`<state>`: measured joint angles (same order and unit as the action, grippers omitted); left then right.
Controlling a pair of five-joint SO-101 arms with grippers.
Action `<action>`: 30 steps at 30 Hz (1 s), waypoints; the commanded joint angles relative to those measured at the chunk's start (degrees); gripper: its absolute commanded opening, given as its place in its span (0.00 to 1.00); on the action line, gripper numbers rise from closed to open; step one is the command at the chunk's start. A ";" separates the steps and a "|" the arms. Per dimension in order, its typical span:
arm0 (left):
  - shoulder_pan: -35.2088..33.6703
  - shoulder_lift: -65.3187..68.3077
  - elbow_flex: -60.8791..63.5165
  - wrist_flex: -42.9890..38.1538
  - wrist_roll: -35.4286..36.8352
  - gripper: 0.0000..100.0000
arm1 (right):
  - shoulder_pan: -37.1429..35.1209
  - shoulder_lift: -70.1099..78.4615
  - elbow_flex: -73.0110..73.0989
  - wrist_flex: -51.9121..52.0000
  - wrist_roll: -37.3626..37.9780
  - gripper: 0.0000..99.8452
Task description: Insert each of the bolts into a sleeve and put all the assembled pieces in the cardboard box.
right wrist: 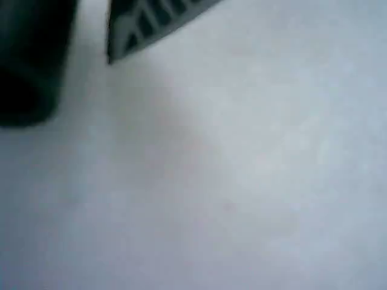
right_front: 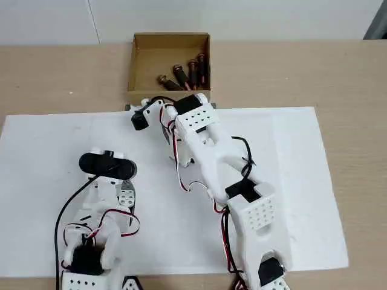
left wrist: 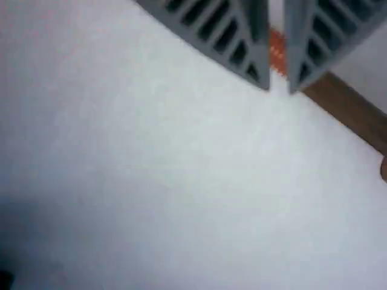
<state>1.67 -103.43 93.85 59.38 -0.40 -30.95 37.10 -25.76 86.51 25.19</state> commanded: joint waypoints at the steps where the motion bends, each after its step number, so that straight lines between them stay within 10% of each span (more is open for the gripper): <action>1: 0.00 -0.62 -0.31 0.35 -0.09 0.00 | 0.13 0.84 -1.41 -1.63 -0.62 0.06; 22: -0.62 -0.62 -0.84 0.35 0.18 0.01 | 0.92 -26.68 -1.32 8.84 -1.05 0.00; 30: -5.54 -0.44 -13.76 3.16 -0.09 0.01 | 7.08 -43.03 2.90 9.10 -15.91 0.01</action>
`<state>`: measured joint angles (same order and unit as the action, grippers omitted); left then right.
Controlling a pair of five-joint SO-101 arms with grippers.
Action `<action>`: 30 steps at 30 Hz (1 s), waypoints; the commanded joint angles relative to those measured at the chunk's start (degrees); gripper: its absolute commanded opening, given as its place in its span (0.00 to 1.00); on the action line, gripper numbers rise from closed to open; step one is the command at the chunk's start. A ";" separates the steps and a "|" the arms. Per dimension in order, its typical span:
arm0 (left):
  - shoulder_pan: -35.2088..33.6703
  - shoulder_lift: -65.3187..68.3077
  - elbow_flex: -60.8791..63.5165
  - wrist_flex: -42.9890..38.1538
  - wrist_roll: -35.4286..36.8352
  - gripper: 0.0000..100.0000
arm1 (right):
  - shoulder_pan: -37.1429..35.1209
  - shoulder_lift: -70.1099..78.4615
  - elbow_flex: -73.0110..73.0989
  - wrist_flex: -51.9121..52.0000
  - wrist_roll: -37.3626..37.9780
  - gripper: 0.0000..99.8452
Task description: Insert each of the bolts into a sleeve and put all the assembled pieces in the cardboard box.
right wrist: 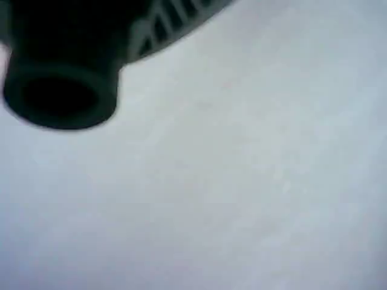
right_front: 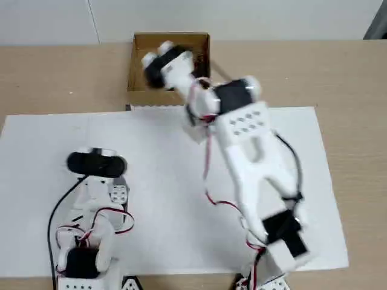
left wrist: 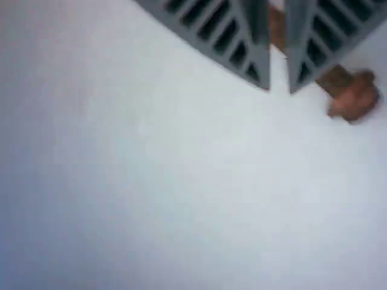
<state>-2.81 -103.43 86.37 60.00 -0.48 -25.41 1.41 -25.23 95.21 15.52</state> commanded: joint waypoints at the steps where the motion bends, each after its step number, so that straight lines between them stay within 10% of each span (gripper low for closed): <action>1: -1.23 -0.44 -8.31 4.31 0.00 0.01 | 1.63 -9.45 4.31 0.40 -9.05 0.01; 16: -1.23 12.92 -34.86 20.40 0.53 0.01 | 11.82 -46.99 39.65 -0.22 -25.14 0.00; 30: -1.23 55.21 -53.93 29.10 27.25 0.01 | 30.20 -66.68 54.24 -1.71 -24.97 0.00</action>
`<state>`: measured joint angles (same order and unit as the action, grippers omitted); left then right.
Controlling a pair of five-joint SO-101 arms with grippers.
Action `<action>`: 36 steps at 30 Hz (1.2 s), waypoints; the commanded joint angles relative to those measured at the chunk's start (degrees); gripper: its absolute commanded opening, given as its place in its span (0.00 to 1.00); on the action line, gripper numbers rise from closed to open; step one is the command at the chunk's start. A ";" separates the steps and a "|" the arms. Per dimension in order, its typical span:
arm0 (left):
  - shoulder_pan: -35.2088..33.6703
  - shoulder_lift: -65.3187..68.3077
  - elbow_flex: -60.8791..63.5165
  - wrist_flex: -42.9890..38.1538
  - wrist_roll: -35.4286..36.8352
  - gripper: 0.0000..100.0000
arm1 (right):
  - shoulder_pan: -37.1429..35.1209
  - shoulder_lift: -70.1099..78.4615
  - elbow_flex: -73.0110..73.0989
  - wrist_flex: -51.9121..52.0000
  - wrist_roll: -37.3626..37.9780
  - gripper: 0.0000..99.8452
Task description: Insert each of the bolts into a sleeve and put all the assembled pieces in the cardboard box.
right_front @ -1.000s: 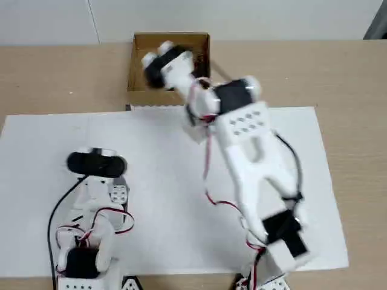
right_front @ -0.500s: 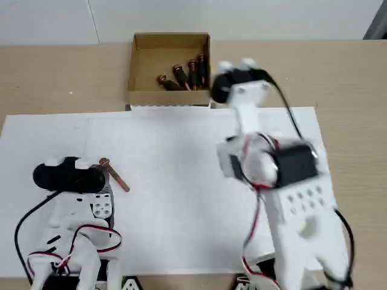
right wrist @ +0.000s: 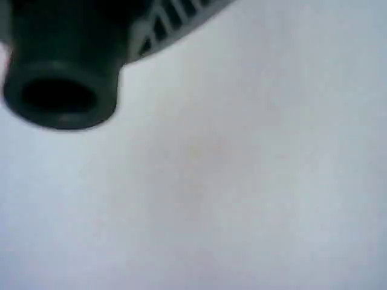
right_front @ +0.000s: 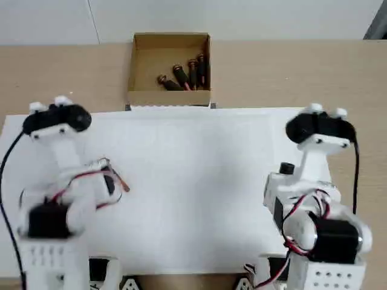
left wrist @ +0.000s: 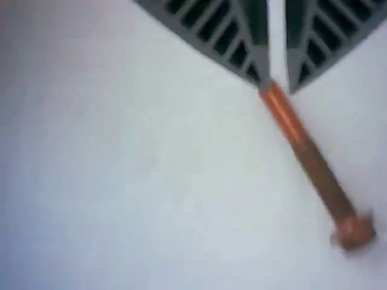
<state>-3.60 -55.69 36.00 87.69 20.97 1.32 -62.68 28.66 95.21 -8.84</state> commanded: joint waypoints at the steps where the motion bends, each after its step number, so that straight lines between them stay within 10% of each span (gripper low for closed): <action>1: -0.44 9.93 -4.26 1.76 7.30 0.01 | 4.62 -3.38 0.44 -1.80 -0.53 0.00; 36: -6.15 45.19 -14.37 -9.76 16.35 0.10 | 10.33 -10.77 2.99 -1.80 1.76 0.01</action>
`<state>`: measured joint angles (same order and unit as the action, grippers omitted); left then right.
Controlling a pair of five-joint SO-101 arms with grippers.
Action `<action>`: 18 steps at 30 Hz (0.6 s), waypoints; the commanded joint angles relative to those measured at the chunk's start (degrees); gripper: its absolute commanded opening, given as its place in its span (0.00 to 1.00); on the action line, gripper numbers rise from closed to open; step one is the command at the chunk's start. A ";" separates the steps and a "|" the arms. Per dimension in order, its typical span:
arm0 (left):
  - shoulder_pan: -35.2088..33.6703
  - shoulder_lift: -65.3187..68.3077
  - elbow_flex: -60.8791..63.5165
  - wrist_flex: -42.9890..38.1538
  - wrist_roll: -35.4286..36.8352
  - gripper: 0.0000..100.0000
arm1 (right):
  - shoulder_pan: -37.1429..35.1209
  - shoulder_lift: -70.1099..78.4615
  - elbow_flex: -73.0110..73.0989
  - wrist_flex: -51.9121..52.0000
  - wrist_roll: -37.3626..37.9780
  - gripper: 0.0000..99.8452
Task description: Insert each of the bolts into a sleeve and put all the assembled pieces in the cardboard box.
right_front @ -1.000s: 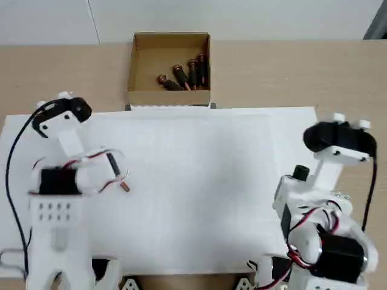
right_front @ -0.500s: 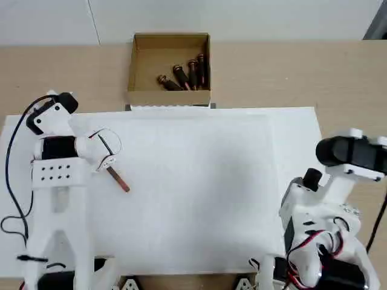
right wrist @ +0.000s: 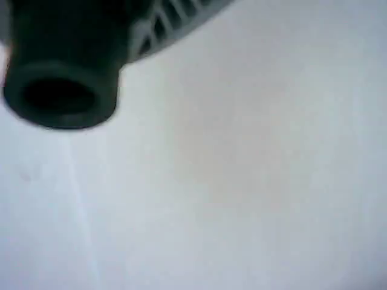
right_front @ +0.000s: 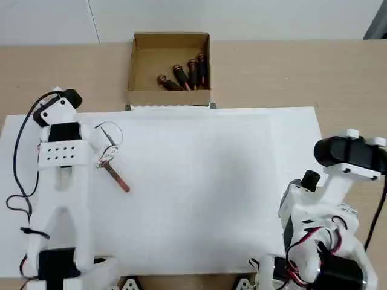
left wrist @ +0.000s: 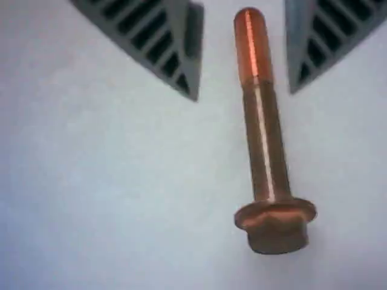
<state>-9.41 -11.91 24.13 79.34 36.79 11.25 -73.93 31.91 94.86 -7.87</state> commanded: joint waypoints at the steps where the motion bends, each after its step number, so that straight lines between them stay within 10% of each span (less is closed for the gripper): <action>1: -0.35 2.55 -2.51 -1.93 0.53 0.10 | 0.40 0.66 -0.26 -1.45 0.79 0.01; 18: -0.62 16.79 -2.77 -11.34 0.53 0.10 | 0.40 0.48 3.69 -4.44 2.99 0.01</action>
<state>-9.41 4.18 23.96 69.93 36.79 11.34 -73.58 35.16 92.84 -6.46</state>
